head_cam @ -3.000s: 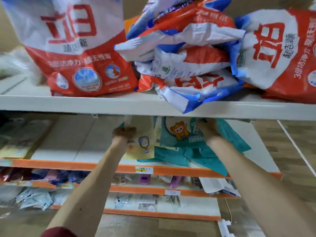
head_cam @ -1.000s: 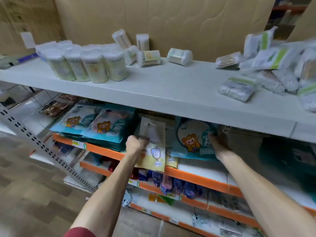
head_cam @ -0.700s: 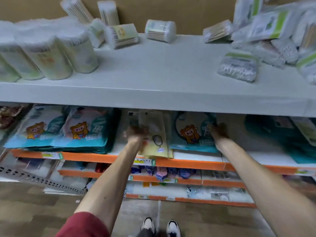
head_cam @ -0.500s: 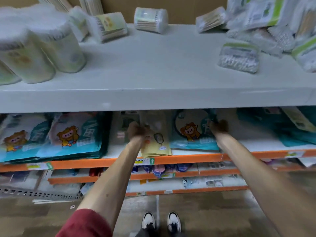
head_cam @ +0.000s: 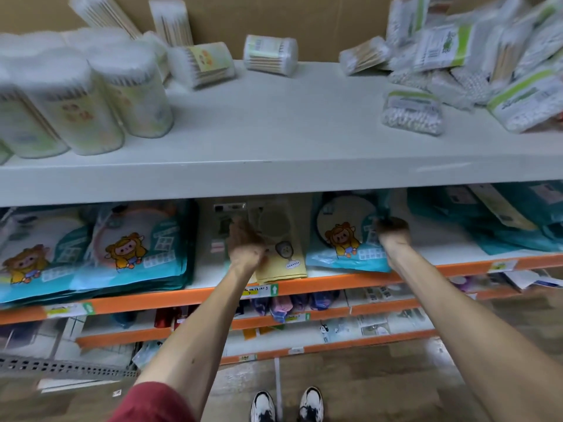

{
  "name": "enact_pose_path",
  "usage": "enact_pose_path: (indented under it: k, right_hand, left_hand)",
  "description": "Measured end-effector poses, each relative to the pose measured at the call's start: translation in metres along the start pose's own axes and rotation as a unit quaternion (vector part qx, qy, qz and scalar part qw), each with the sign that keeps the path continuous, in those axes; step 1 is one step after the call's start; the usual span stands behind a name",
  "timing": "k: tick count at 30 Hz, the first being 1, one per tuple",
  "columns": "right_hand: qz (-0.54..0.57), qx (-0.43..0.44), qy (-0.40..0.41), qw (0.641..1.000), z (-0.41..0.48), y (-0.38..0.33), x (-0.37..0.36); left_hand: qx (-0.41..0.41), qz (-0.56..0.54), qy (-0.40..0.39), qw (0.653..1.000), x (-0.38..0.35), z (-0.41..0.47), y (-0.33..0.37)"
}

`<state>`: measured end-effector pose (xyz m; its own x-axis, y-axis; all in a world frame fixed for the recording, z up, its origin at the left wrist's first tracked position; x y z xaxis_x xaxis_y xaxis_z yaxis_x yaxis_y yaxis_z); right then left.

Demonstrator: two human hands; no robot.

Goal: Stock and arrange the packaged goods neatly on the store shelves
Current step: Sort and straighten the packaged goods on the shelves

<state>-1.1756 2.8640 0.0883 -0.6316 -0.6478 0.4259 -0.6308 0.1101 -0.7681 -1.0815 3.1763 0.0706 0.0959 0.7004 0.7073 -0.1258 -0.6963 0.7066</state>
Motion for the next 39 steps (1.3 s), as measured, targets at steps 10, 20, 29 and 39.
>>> enact_pose_path:
  k: [10, 20, 29, 39]
  right_hand:
    - [0.035, 0.033, 0.000, 0.999, -0.060, -0.017, 0.017]
    - [0.091, 0.048, -0.091, 0.991, -0.126, 0.008, 0.039]
    - [0.075, 0.029, -0.126, 0.989, -0.186, 0.091, 0.029]
    - [0.052, 0.052, -0.169, 0.983, -0.251, 0.081, -0.010]
  left_hand:
    - [-0.227, 0.178, -0.027, 0.957, 0.054, -0.022, 0.028]
    - [-0.338, 0.300, 0.064, 0.890, 0.101, -0.108, 0.052]
    - [-0.289, 0.360, 0.023, 0.887, 0.120, -0.207, -0.010]
    - [-0.208, 0.380, 0.041, 0.900, 0.196, -0.253, -0.056]
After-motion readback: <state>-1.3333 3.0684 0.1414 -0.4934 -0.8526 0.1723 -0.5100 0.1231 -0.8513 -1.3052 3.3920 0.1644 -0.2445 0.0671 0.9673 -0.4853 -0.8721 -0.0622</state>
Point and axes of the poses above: each hand's wrist, its own z-axis towards the middle knuckle, its own x-axis out of the back of the hand, y = z × x, the point moved 5 cm from there along z, towards the middle knuckle, and after that the axes turned 13 degrees about -x, right-handed, at the moved point
